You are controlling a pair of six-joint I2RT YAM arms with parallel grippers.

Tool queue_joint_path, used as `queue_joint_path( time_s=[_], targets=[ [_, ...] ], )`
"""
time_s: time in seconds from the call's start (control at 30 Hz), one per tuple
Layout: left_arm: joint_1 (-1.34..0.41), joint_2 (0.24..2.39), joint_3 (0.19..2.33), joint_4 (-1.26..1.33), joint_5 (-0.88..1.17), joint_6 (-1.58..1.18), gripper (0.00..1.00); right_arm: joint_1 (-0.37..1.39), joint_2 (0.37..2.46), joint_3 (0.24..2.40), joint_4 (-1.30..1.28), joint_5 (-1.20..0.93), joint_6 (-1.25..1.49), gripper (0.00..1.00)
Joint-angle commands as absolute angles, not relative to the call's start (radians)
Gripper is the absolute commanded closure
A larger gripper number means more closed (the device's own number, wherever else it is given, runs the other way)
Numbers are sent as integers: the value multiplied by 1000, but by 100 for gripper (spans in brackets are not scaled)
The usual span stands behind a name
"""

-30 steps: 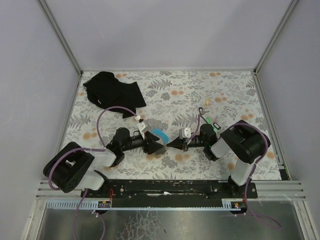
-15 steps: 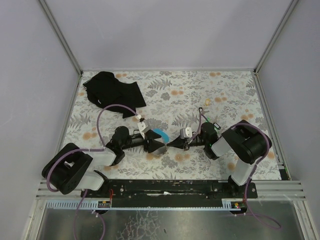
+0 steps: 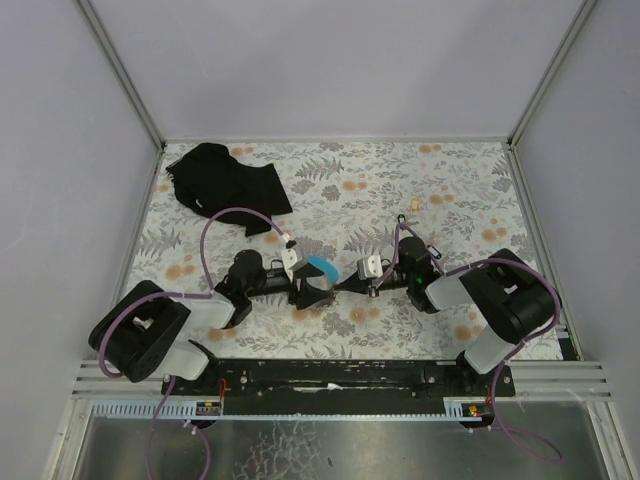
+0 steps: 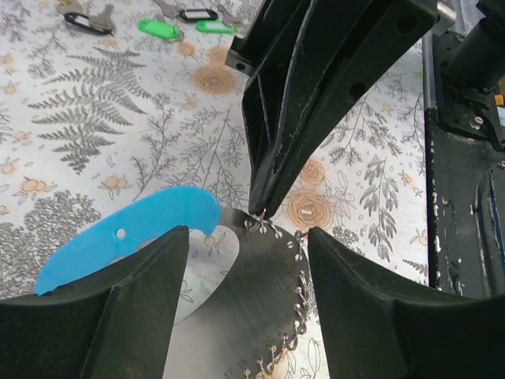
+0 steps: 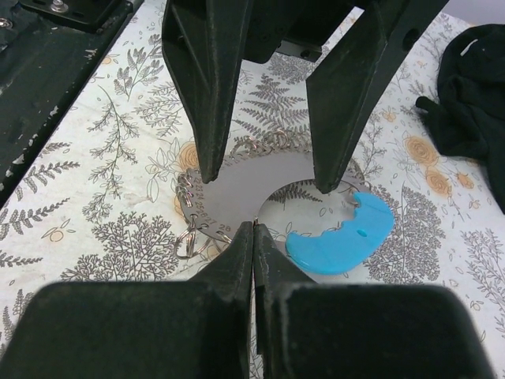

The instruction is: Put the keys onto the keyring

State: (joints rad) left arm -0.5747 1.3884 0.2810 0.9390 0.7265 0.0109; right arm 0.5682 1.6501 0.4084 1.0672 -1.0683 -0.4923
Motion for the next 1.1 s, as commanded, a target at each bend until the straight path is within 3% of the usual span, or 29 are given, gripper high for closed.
queue_joint_path(
  time_s=[0.0,1.07],
  targets=[
    [-568,1435,285,1032,771,52,40,564,1611,436,1065,-1118,-532,100],
    [-620,1515,380,930,798,123,90,563,1636,416,1214,-1141,-421,100]
  ],
)
